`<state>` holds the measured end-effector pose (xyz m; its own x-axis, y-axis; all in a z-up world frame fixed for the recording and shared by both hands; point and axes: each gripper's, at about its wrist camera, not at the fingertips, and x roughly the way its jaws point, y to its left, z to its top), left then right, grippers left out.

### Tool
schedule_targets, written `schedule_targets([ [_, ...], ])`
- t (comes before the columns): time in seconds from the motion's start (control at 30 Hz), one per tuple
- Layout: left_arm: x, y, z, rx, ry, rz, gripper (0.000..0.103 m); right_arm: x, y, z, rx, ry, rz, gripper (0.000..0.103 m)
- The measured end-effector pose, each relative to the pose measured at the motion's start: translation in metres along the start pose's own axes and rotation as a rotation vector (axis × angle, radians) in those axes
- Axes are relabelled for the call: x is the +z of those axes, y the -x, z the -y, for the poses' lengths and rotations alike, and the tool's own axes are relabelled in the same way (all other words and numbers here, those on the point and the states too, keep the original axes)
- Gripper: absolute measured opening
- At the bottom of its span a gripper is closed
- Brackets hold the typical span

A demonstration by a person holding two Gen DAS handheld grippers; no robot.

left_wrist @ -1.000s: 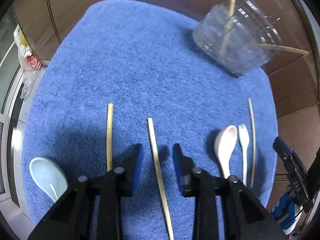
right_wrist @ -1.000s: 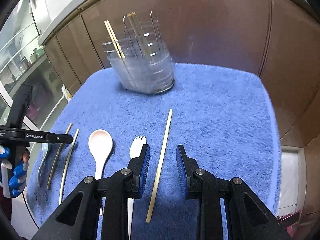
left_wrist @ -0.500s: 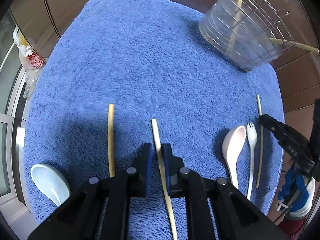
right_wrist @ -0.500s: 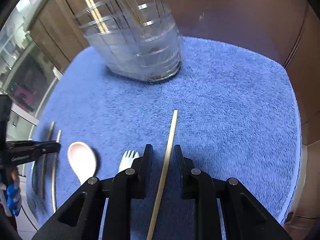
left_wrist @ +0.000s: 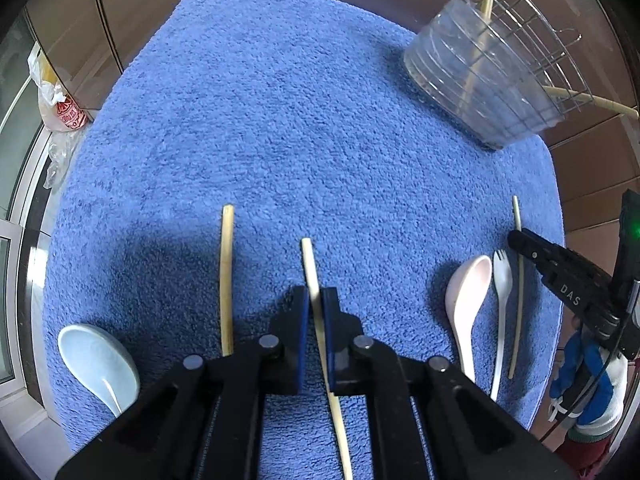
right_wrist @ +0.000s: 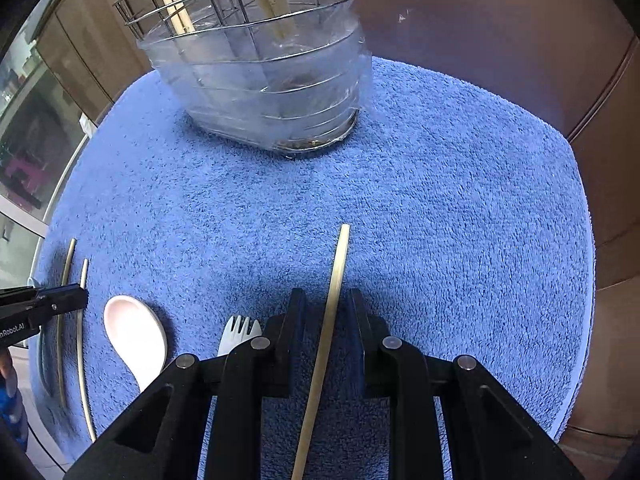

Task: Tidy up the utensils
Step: 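Lower the right gripper and grasp another wooden chopstick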

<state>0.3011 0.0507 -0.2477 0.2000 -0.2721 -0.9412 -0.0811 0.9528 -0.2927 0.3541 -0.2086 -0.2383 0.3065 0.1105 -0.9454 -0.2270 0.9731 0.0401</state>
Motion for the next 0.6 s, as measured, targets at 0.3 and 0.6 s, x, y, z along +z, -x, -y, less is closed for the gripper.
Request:
schedule_targets([
  [0.3, -0.015, -0.001, 0.007, 0.013, -0.003, 0.03, 0.006, -0.005, 0.002, 0.001, -0.013, 0.005, 0.023, 0.02],
  [0.6, -0.017, -0.001, 0.014, 0.025, 0.001, 0.031, 0.006, -0.005, 0.002, 0.0, -0.01, 0.012, 0.009, 0.008],
])
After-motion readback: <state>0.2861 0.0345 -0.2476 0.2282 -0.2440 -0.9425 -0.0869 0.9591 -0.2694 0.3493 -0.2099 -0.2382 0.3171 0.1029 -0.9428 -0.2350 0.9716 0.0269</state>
